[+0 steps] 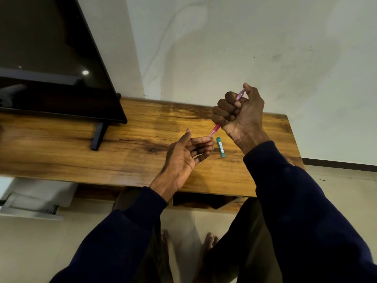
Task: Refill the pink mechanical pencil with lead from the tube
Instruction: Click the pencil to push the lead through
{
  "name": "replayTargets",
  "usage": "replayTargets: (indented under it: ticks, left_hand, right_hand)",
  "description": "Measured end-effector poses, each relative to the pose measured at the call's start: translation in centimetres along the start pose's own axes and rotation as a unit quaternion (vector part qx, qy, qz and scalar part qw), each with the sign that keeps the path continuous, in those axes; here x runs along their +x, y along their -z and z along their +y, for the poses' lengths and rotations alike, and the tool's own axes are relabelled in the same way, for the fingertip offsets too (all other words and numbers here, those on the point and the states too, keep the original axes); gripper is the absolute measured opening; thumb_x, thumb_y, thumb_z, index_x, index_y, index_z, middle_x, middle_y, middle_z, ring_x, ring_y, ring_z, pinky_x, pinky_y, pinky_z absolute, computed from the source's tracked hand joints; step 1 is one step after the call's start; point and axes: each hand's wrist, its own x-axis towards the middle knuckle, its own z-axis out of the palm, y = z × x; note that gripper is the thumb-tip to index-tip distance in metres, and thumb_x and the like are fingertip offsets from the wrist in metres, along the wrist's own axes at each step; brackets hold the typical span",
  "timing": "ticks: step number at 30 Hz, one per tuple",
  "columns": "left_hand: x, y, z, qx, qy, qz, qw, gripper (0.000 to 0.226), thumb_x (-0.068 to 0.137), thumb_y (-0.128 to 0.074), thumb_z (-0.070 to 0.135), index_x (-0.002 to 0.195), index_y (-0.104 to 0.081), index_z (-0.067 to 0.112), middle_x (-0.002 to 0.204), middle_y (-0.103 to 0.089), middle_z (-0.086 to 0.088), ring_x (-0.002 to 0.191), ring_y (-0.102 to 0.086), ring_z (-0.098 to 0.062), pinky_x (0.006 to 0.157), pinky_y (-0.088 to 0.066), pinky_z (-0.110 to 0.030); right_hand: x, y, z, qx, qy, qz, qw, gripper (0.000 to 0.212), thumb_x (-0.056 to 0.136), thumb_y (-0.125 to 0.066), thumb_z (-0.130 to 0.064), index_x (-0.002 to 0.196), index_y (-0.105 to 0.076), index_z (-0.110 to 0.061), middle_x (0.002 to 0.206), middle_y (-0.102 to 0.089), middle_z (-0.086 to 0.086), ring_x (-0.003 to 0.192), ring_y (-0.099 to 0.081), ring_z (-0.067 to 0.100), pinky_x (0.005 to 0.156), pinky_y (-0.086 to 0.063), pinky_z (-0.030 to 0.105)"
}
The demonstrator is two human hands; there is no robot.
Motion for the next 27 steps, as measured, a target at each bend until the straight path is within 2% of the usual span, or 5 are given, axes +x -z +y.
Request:
replayTargets:
  ticks: [7, 12, 17, 22, 27]
  left_hand:
    - [-0.03, -0.07, -0.07, -0.003, -0.002, 0.001, 1.000, 0.052, 0.108, -0.046, 0.037, 0.112, -0.071, -0.008, 0.105, -0.078, -0.020, 0.087, -0.076, -0.019, 0.077, -0.062, -0.027]
    - [-0.10, -0.08, -0.11, 0.002, -0.001, 0.002, 1.000, 0.052, 0.108, -0.046, 0.039, 0.111, -0.071, -0.007, 0.104, -0.078, -0.019, 0.087, -0.076, -0.018, 0.078, -0.062, -0.028]
    - [-0.09, -0.08, -0.13, -0.003, 0.001, 0.007, 1.000, 0.050, 0.107, -0.047, 0.038, 0.109, -0.072, -0.006, 0.102, -0.078, -0.019, 0.085, -0.077, -0.019, 0.076, -0.062, -0.028]
    - [-0.04, -0.31, -0.06, -0.014, 0.005, 0.005, 1.000, 0.050, 0.107, -0.048, 0.038, 0.108, -0.071, -0.006, 0.102, -0.078, -0.019, 0.085, -0.077, -0.019, 0.077, -0.062, -0.029]
    - [-0.01, -0.34, -0.08, -0.020, 0.010, 0.008, 1.000, 0.049, 0.107, -0.048, 0.038, 0.107, -0.072, -0.005, 0.101, -0.078, -0.019, 0.085, -0.076, -0.020, 0.080, -0.061, -0.031]
  right_hand:
    - [0.04, 0.30, 0.01, 0.005, 0.005, 0.005, 1.000, 0.054, 0.097, -0.031, -0.043, 0.050, -0.030, -0.019, 0.053, -0.010, -0.005, 0.048, -0.007, 0.012, 0.049, -0.012, 0.024]
    - [-0.08, 0.38, 0.11, 0.008, -0.001, 0.000, 1.000, 0.057, 0.098, -0.032, -0.050, 0.051, -0.029, -0.019, 0.053, -0.009, -0.005, 0.047, -0.008, 0.012, 0.045, -0.014, 0.024]
    - [0.01, 0.34, 0.08, -0.003, 0.002, 0.004, 1.000, 0.055, 0.098, -0.031, -0.044, 0.048, -0.031, -0.019, 0.054, -0.009, -0.004, 0.047, -0.008, 0.012, 0.047, -0.014, 0.023]
    - [0.07, 0.37, 0.01, 0.003, -0.010, -0.005, 1.000, 0.057, 0.098, -0.034, -0.052, 0.052, -0.030, -0.019, 0.053, -0.010, -0.005, 0.046, -0.009, 0.012, 0.049, -0.011, 0.026]
    - [0.23, 0.29, -0.01, -0.010, -0.007, -0.012, 1.000, 0.055, 0.097, -0.033, -0.044, 0.048, -0.032, -0.019, 0.052, -0.010, -0.005, 0.047, -0.008, 0.012, 0.049, -0.012, 0.024]
